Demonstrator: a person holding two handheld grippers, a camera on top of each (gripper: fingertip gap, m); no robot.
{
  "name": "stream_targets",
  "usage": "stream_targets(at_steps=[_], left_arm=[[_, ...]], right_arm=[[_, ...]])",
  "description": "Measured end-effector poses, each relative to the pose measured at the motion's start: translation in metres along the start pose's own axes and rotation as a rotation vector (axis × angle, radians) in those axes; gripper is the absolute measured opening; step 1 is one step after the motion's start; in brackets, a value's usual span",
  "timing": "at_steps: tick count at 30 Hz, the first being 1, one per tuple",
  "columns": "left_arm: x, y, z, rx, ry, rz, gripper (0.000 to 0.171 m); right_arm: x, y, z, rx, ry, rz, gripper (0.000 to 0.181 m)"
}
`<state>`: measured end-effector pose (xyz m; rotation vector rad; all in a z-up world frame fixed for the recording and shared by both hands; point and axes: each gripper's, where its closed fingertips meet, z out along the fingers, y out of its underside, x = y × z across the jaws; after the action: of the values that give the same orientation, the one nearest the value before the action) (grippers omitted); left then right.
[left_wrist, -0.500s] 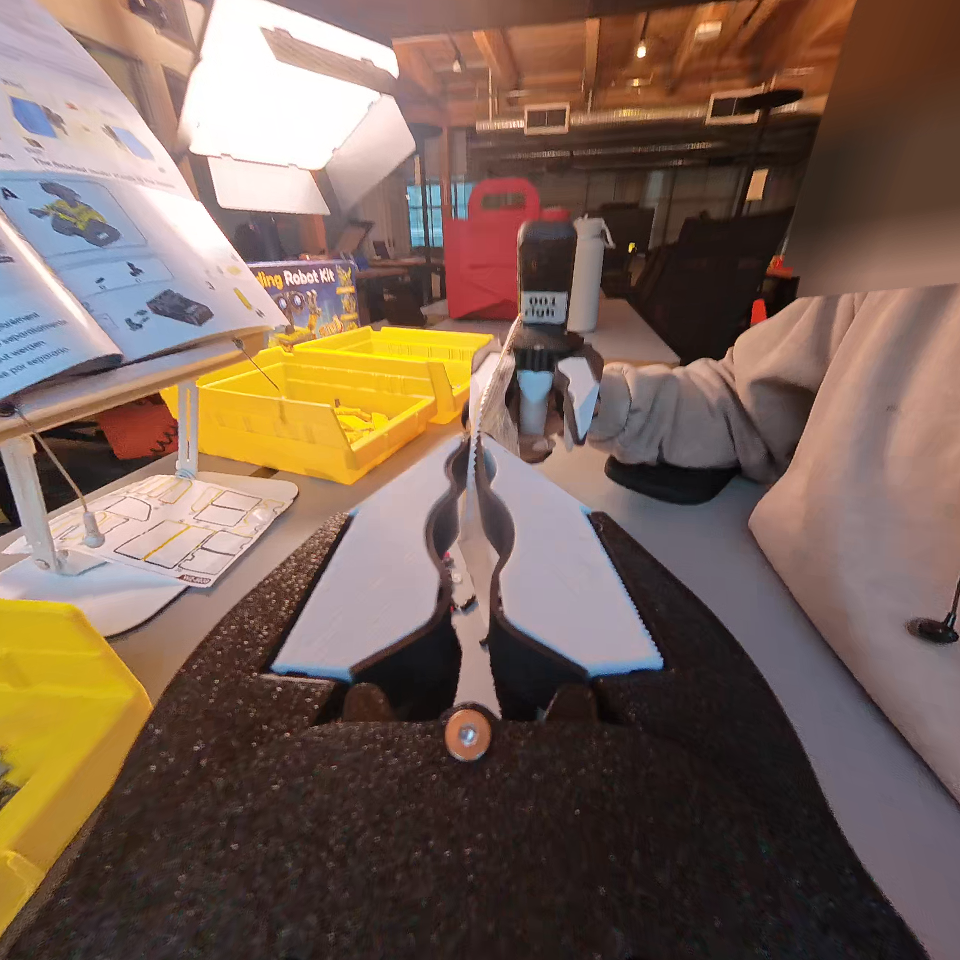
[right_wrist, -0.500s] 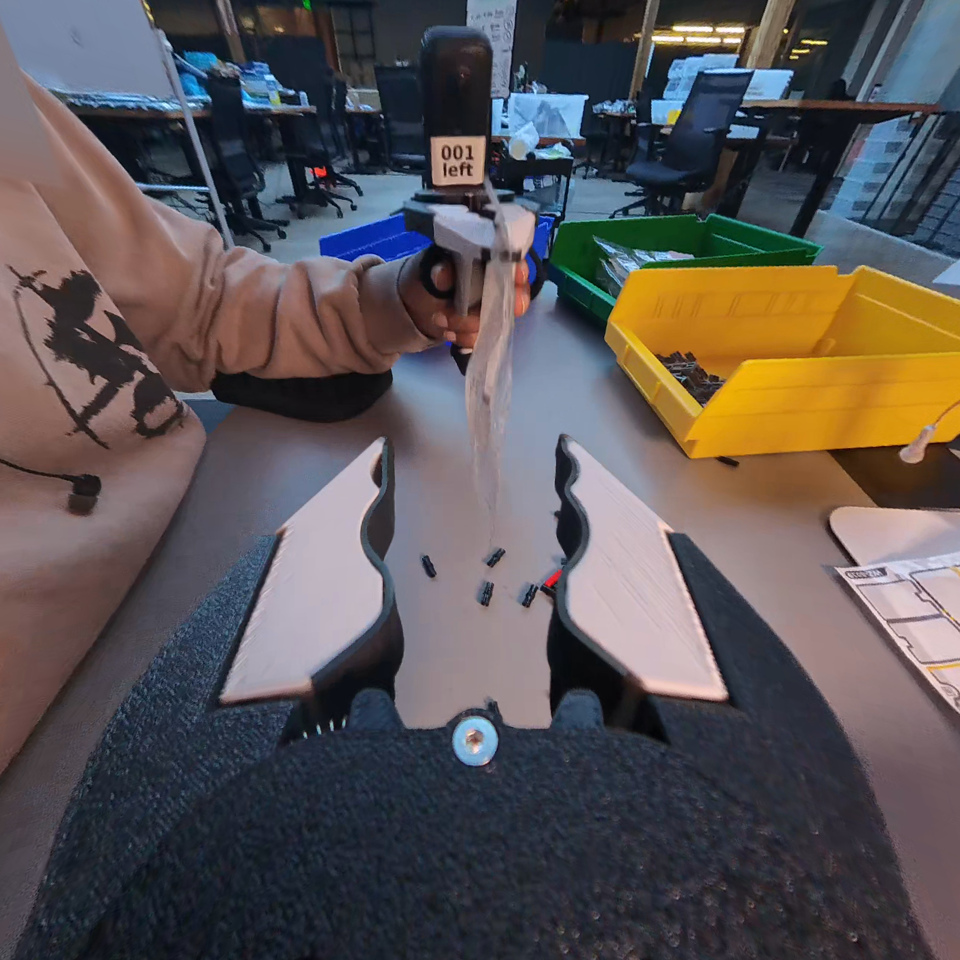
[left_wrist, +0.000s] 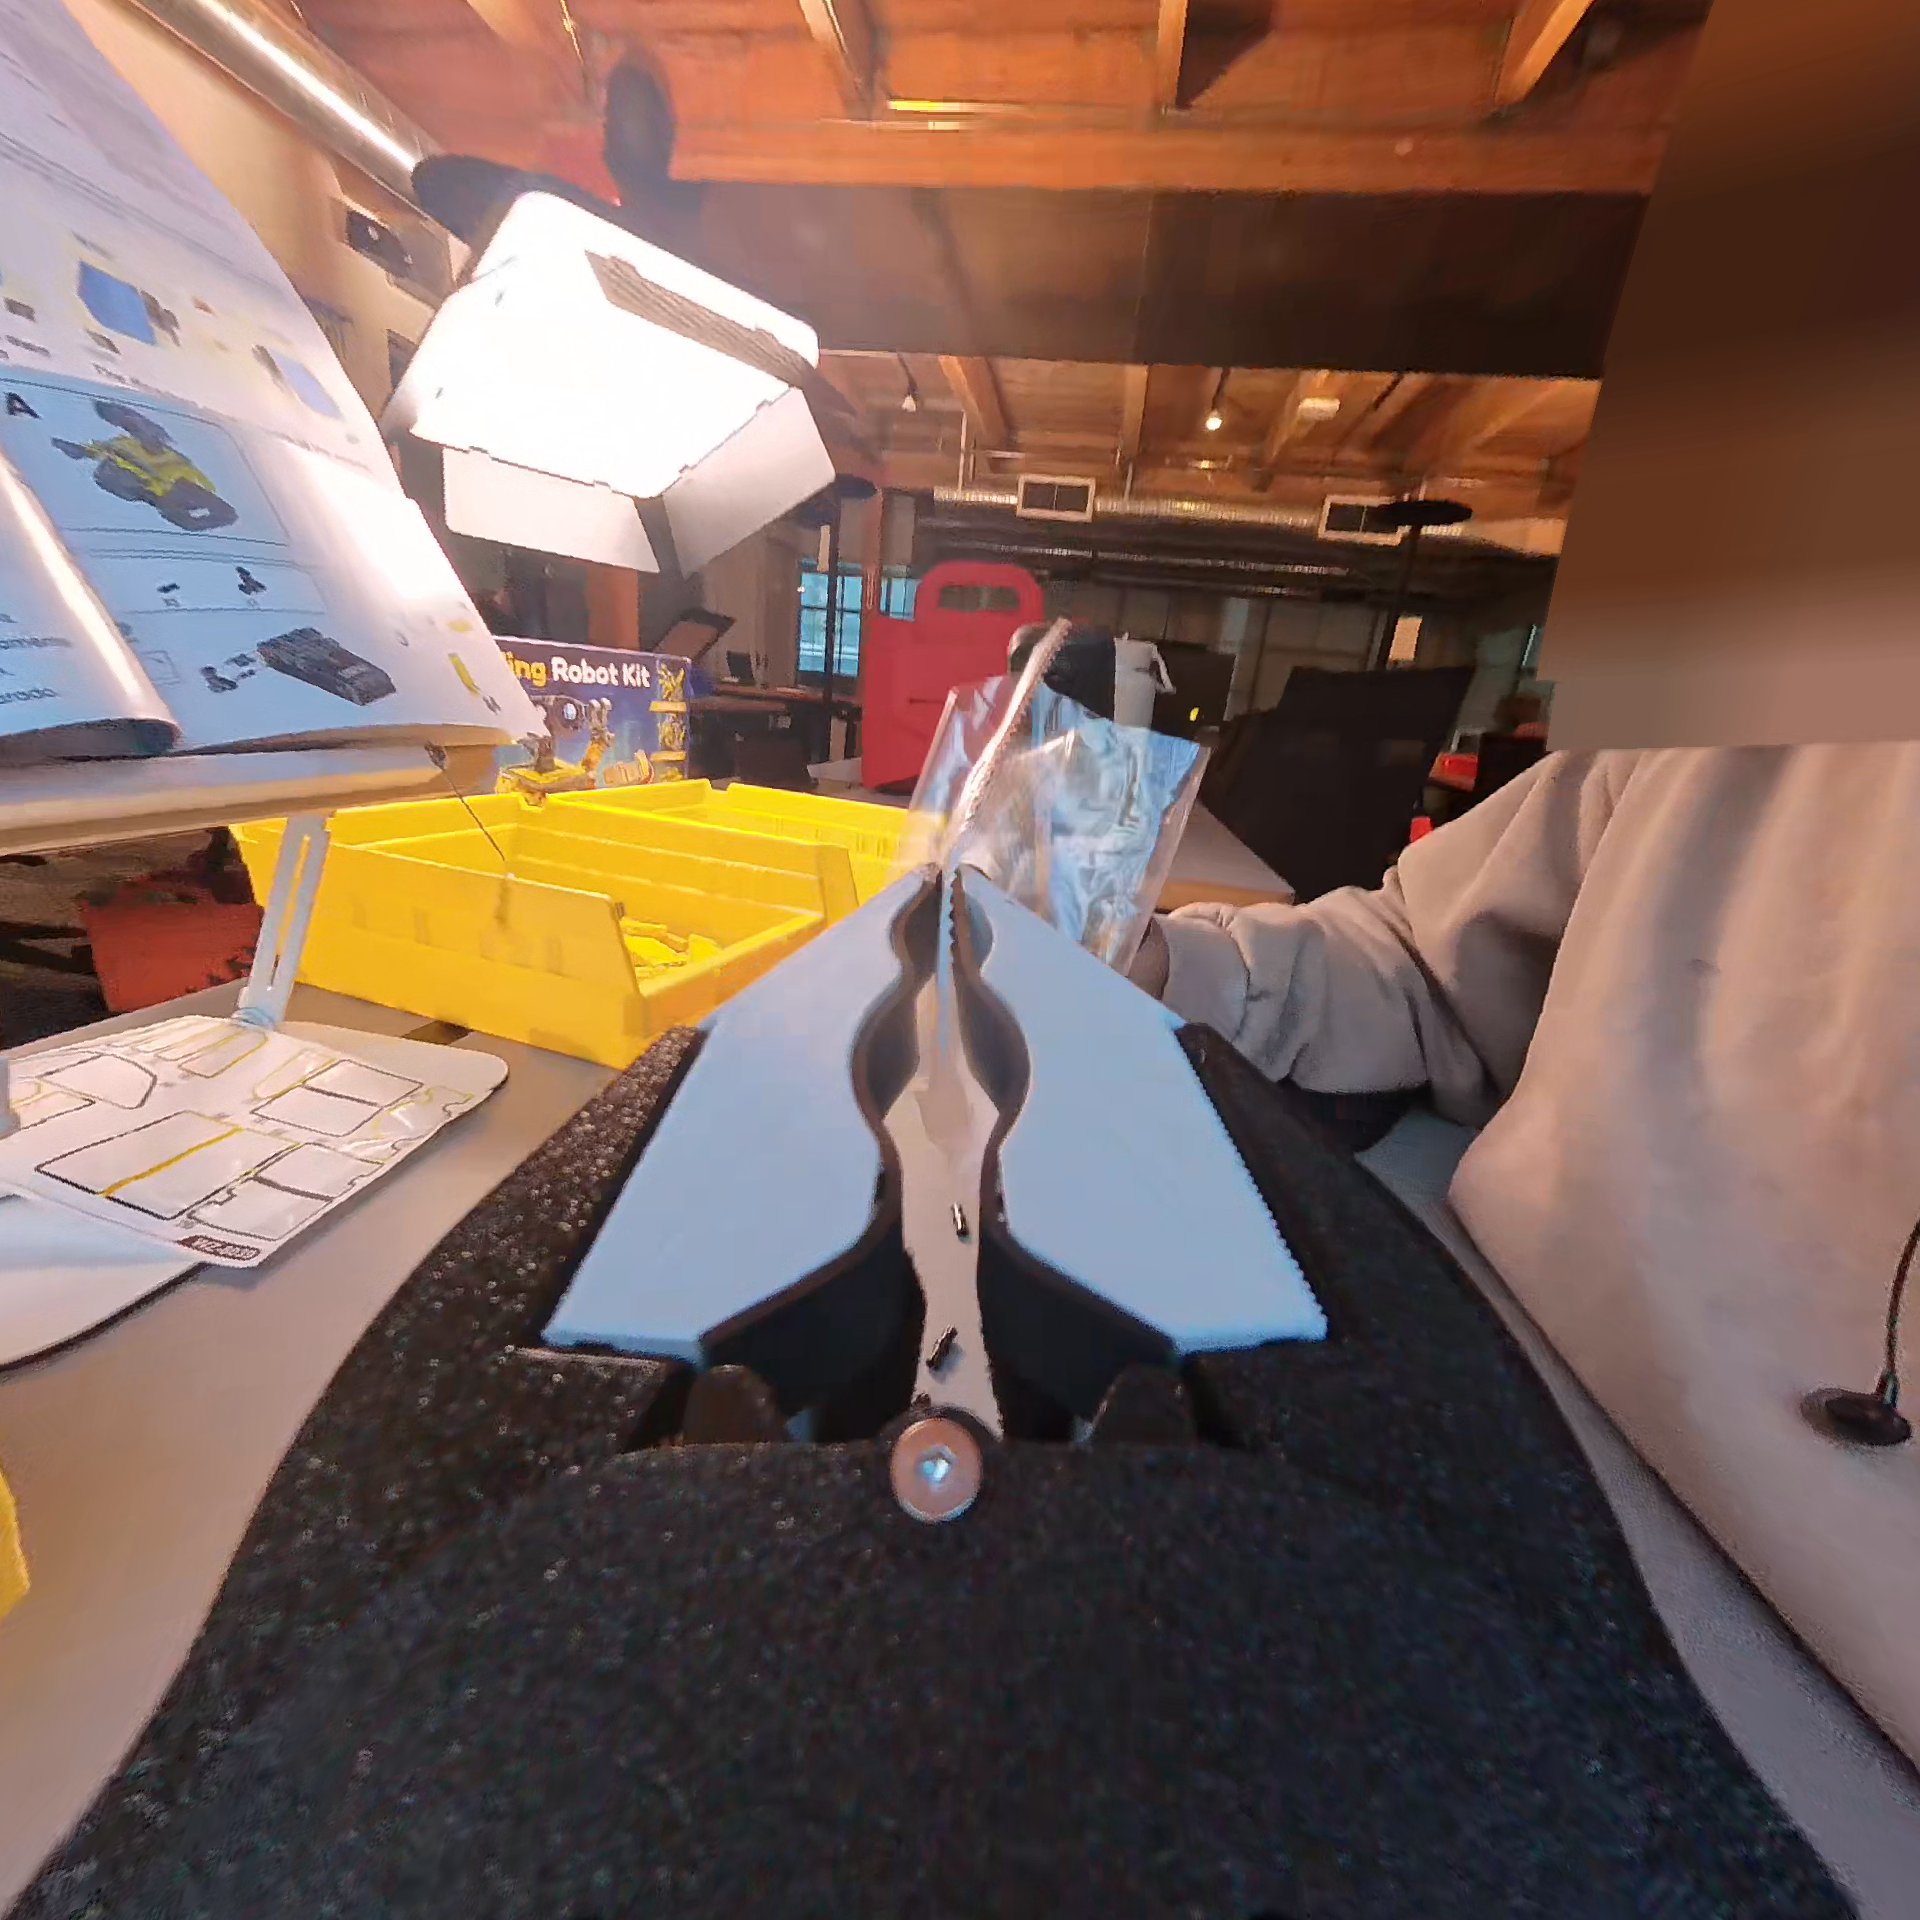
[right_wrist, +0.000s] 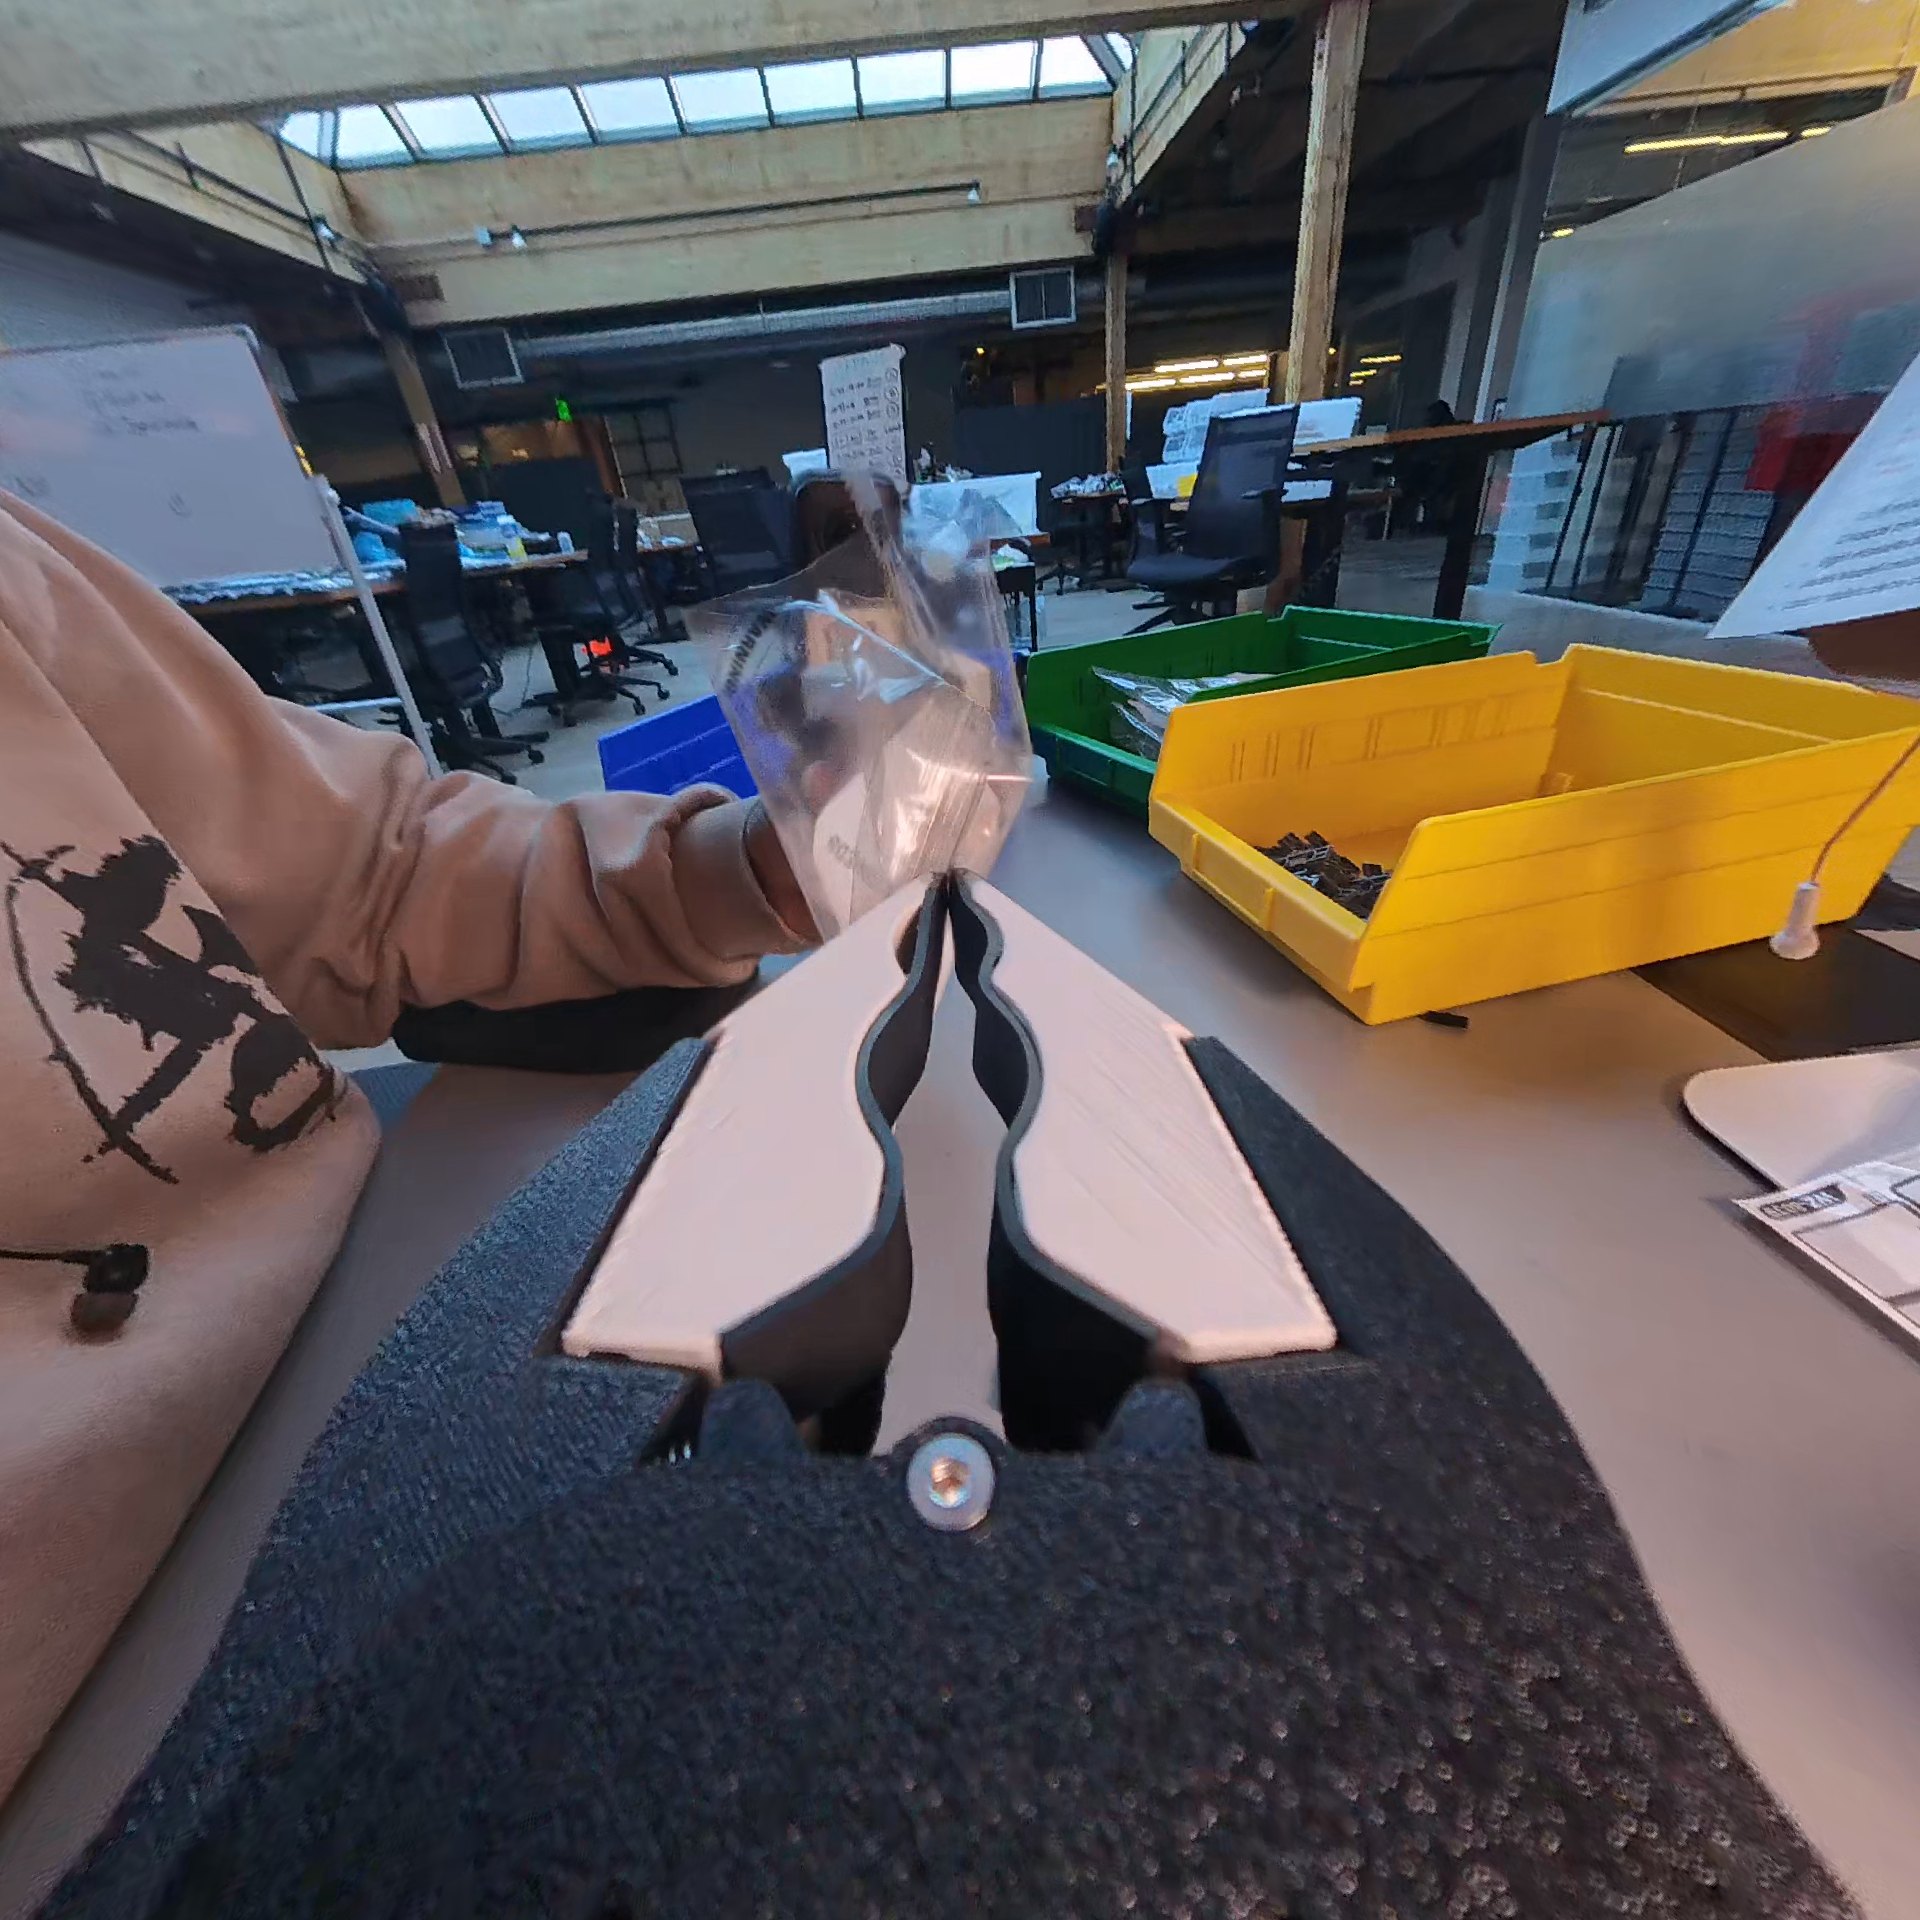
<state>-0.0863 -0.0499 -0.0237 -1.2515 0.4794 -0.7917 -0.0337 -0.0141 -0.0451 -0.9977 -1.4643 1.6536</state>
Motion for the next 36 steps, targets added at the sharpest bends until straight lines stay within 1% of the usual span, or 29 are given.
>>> stream_targets(at_steps=[3,7,10,12,13,14,15,16,18,19,20,22,23,25,27,30,32,33,36], left_arm=[[0.004,0.008,0.005,-0.029,0.017,0.001,0.0],[0.002,0.008,0.0,-0.039,0.022,-0.006,0.0],[0.001,0.021,-0.003,-0.15,0.034,0.01,0.005],[0.0,0.029,-0.006,-0.252,0.032,0.007,0.017],[-0.002,0.03,-0.009,-0.315,0.018,-0.002,0.027],[-0.007,0.028,-0.015,-0.387,-0.028,-0.007,0.035],[-0.019,0.022,-0.025,-0.458,-0.128,0.014,0.037],[-0.035,0.014,-0.041,-0.536,-0.27,0.062,0.036],[-0.061,-0.001,-0.091,-0.741,-0.551,0.147,0.032],[-0.068,-0.002,-0.119,-0.855,-0.661,0.145,0.032],[-0.07,0.003,-0.146,-0.969,-0.742,0.108,0.032],[-0.066,0.026,-0.188,-1.174,-0.816,0.006,0.031],[-0.062,0.042,-0.203,-1.261,-0.824,-0.027,0.03],[-0.047,0.074,-0.223,-1.418,-0.791,-0.095,0.03],[-0.04,0.094,-0.234,-1.513,-0.777,-0.093,0.027],[-0.035,0.11,-0.238,-1.597,-0.754,-0.096,0.021],[-0.032,0.118,-0.243,-1.662,-0.737,-0.1,0.022],[-0.03,0.121,-0.243,-1.67,-0.726,-0.121,0.021],[-0.024,0.125,-0.238,-1.654,-0.682,-0.171,0.005]], right_arm=[[0.005,-0.006,-0.003,0.027,0.017,0.036,0.0],[0.034,-0.017,-0.022,0.078,0.126,0.092,0.0],[0.045,-0.025,-0.033,0.112,0.159,0.1,0.0],[0.045,-0.027,-0.037,0.095,0.17,0.056,0.0],[0.044,-0.028,-0.038,0.08,0.167,0.036,0.0],[0.043,-0.029,-0.039,0.072,0.168,0.024,0.0],[0.043,-0.031,-0.042,0.067,0.17,0.017,0.0],[0.042,-0.033,-0.045,0.059,0.168,0.012,0.0],[0.041,-0.031,-0.053,0.024,0.178,0.007,0.0],[0.04,-0.027,-0.059,0.002,0.188,0.004,0.0],[0.04,-0.023,-0.064,-0.015,0.198,0.004,0.0],[0.035,-0.014,-0.072,-0.037,0.194,0.012,0.0],[0.032,-0.009,-0.075,-0.048,0.186,0.016,0.0],[0.026,0.001,-0.08,-0.071,0.175,0.017,0.0],[0.021,0.006,-0.085,-0.082,0.169,0.015,0.0],[0.018,0.008,-0.089,-0.079,0.155,0.033,0.0],[0.019,0.009,-0.09,-0.077,0.151,0.048,0.0],[0.018,0.009,-0.09,-0.076,0.149,0.053,0.0],[0.017,0.007,-0.089,-0.068,0.14,0.058,0.0]])
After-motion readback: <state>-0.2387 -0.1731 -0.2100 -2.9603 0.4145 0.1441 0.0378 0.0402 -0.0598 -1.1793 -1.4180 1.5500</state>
